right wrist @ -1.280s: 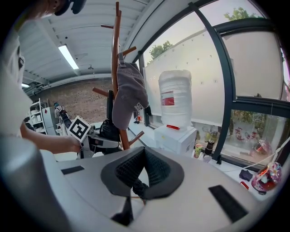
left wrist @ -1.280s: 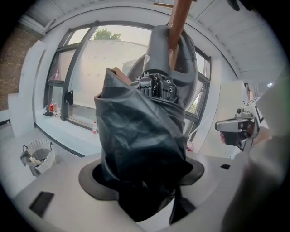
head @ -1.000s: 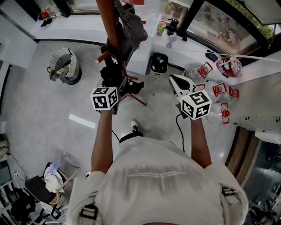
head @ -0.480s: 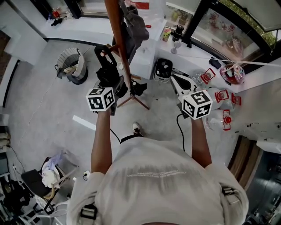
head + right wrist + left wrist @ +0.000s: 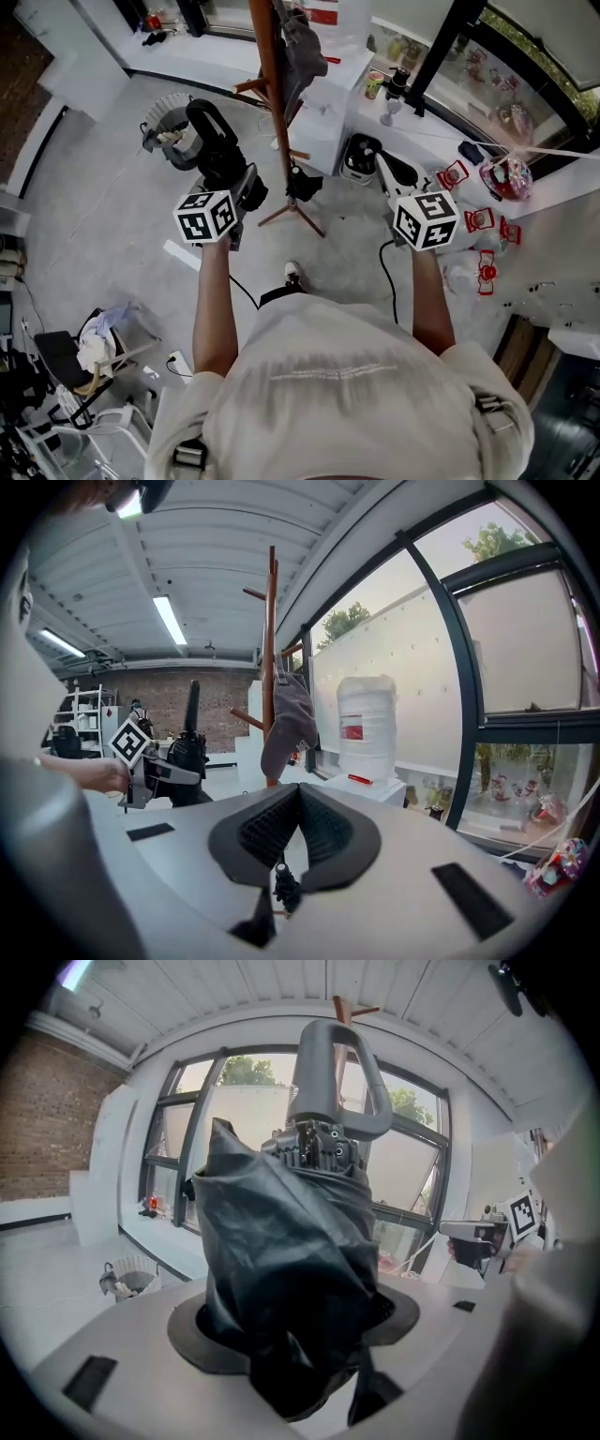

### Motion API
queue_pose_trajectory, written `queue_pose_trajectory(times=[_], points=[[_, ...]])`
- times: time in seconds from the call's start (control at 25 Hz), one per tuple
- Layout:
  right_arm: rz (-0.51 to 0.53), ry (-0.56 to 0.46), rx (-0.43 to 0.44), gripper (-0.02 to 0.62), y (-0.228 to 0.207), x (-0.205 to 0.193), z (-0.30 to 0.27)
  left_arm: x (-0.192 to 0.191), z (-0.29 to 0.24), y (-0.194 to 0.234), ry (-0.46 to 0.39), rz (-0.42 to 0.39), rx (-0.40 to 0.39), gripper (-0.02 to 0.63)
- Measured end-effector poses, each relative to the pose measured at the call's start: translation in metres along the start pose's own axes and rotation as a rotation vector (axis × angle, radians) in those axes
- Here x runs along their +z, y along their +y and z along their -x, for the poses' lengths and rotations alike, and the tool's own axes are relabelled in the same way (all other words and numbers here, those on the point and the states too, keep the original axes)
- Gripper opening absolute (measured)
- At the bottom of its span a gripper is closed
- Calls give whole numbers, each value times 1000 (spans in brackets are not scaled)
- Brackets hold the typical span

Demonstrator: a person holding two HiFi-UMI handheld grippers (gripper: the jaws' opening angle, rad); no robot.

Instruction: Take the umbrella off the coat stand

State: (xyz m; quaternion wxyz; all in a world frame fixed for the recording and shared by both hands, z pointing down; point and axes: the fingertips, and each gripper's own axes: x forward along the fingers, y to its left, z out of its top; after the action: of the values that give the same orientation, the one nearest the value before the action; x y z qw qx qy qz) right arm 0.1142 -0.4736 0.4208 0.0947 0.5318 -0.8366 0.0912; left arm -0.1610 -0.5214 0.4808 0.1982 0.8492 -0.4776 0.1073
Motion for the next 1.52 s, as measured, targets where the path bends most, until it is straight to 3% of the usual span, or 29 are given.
queue_pose_trajectory(times=[0.24,0.48,0.8,1.52], points=[[63,-49,22,25,8,9,29,-21,60,-21,-35,2,76,305],[126,-90,98,25,31,21,70,-40,125,-53,-73,14,142,305],[190,-90,160,25,63,8,133,-69,205,-106,-87,8,218,305],[255,-159,209,25,100,19,193,-85,287,-155,-145,-9,278,305]])
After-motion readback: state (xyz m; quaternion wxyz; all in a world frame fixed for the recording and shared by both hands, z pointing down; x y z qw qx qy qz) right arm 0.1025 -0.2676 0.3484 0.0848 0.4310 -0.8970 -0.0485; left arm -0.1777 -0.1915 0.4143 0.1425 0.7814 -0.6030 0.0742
